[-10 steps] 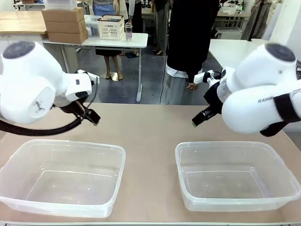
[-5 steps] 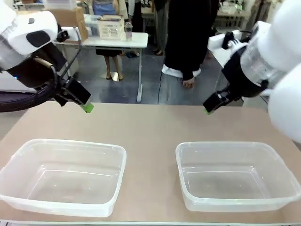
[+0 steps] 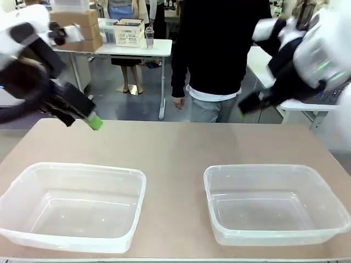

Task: Sort the waste into each basket.
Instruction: Pick up the Organizing box on the left side of the table and lift it.

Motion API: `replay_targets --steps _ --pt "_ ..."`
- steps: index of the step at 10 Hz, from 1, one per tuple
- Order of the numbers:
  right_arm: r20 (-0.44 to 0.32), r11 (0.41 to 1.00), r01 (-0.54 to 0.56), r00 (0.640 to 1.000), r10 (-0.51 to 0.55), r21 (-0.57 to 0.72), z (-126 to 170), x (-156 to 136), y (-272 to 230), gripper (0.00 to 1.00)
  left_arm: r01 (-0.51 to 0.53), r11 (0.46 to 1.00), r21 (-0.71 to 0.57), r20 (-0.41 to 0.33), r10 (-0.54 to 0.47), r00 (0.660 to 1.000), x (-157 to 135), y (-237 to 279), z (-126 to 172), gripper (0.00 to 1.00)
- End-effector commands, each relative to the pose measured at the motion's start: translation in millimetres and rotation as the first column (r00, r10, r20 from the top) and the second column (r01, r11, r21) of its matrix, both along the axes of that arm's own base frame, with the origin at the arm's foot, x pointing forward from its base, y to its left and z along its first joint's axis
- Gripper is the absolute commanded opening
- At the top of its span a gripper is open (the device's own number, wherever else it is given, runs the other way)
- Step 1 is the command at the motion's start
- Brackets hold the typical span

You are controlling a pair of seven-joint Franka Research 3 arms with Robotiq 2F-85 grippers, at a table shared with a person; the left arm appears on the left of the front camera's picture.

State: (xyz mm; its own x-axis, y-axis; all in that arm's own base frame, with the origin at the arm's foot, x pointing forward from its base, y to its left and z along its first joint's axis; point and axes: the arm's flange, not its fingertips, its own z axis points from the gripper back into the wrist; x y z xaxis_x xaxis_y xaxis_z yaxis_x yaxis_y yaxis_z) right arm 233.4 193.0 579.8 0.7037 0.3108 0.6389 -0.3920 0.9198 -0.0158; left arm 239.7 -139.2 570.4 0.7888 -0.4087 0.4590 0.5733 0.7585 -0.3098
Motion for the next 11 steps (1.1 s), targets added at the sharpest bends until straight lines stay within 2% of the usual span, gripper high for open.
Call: replay_targets --steps 1,2,3,4,5,6,7,8,9,10,11 --pt "-0.026 0.663 0.102 0.992 -0.123 0.741 3 -54 -93 1.00 0.112 0.845 -0.524 -0.254 -0.280 0.926 0 81 15 1.00" --pt "-0.096 0.466 0.156 0.984 -0.151 0.871 6 -62 -123 1.00 0.032 0.717 -0.697 -0.286 -0.318 0.904 8 105 9 1.00" --pt "-0.144 0.341 0.185 0.979 -0.142 0.922 0 -66 -149 1.00 -0.047 0.576 -0.816 -0.281 -0.326 0.903 13 126 5 1.00" --pt "-0.243 0.275 0.262 0.965 -0.100 0.925 -13 -66 -171 1.00 -0.129 0.432 -0.893 -0.263 -0.267 0.927 15 143 4 1.00" --pt "-0.331 0.216 0.339 0.941 -0.076 0.916 -29 -63 -193 1.00 -0.158 0.327 -0.932 -0.232 -0.200 0.952 10 162 4 1.00" --pt "-0.351 0.148 0.357 0.934 -0.069 0.922 -45 -61 -216 1.00 -0.168 0.238 -0.957 -0.206 -0.148 0.967 2 180 0 1.00" --pt "-0.369 0.131 0.377 0.926 -0.079 0.917 -59 -57 -230 1.00 -0.184 0.214 -0.959 -0.211 -0.113 0.971 -4 189 -4 1.00" --pt "-0.409 0.121 0.424 0.903 -0.132 0.898 -68 -54 -234 1.00 -0.182 0.202 -0.962 -0.205 -0.102 0.973 -9 192 -6 1.00" --pt "-0.419 0.163 0.447 0.890 -0.178 0.880 -68 -54 -233 1.00 -0.224 0.268 -0.937 -0.248 -0.059 0.967 -10 190 -5 1.00" --pt "-0.338 0.233 0.344 0.939 -0.066 0.910 56 -22 -286 1.00 -0.120 0.281 -0.952 -0.168 -0.154 0.974 14 226 16 1.00" --pt "-0.338 0.233 0.344 0.939 -0.066 0.910 56 -22 -286 1.00 -0.120 0.281 -0.952 -0.168 -0.154 0.974 14 226 16 1.00"
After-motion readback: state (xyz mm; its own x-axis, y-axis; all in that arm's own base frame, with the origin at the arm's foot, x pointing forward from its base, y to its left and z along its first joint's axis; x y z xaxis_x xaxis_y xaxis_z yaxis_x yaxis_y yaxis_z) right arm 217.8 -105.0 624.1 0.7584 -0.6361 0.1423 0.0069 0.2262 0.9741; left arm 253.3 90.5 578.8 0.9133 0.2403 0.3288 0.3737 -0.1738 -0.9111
